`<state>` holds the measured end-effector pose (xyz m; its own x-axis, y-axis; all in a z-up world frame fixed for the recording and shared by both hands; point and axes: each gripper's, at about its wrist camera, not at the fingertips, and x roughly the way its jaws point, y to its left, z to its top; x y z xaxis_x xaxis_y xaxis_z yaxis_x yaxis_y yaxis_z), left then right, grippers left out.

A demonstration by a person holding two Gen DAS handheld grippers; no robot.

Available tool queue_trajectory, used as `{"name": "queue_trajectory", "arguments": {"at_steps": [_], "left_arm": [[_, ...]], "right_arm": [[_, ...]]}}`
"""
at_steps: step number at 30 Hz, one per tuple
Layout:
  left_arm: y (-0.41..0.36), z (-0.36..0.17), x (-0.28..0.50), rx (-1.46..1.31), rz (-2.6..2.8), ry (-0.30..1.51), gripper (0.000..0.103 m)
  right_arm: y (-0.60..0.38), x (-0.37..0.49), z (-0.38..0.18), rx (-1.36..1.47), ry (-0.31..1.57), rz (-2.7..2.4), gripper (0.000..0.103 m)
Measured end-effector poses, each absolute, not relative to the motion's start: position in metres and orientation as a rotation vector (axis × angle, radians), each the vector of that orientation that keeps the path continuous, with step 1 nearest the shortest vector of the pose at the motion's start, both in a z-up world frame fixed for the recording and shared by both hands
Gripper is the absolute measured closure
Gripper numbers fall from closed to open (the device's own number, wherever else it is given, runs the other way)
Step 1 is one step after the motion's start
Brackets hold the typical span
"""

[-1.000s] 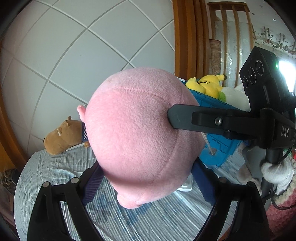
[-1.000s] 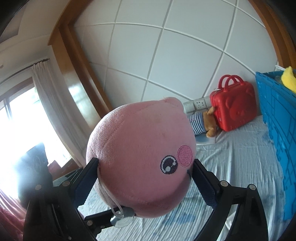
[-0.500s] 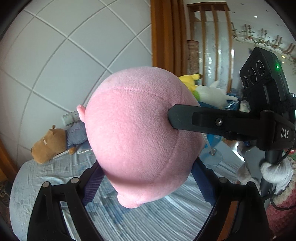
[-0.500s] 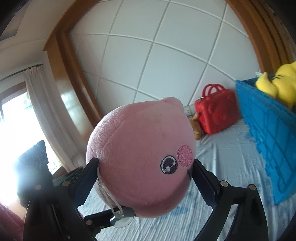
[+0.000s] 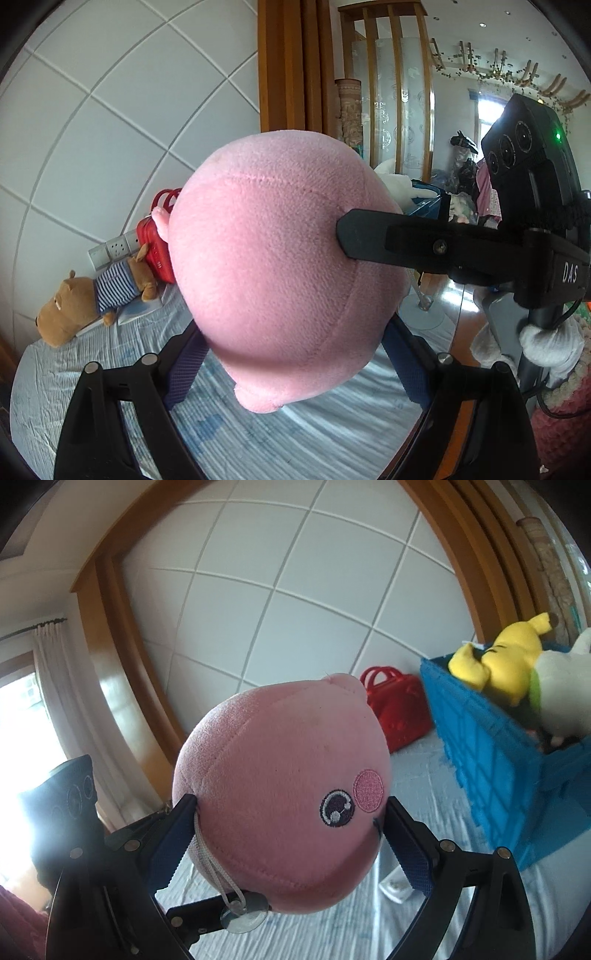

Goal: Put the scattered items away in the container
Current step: 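Carry the pink plush with both grippers over the blue crate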

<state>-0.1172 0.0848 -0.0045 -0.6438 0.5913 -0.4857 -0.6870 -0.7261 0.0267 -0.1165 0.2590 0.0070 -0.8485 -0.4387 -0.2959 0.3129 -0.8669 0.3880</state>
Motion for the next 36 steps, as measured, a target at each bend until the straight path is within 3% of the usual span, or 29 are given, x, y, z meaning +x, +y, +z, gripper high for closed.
{"name": "queue_trajectory", "arguments": {"at_steps": [16,36], "left_arm": [[0.260,0.026,-0.109,-0.583,2.373,0.248,0.012],[0.397,0.030,-0.244,-0.615,2.201,0.275,0.012]], "right_arm": [[0.429,-0.123,0.032,0.524,-0.447,-2.583,0.006],[0.556,-0.214,0.041,0.534,-0.514,-2.736,0.006]]}}
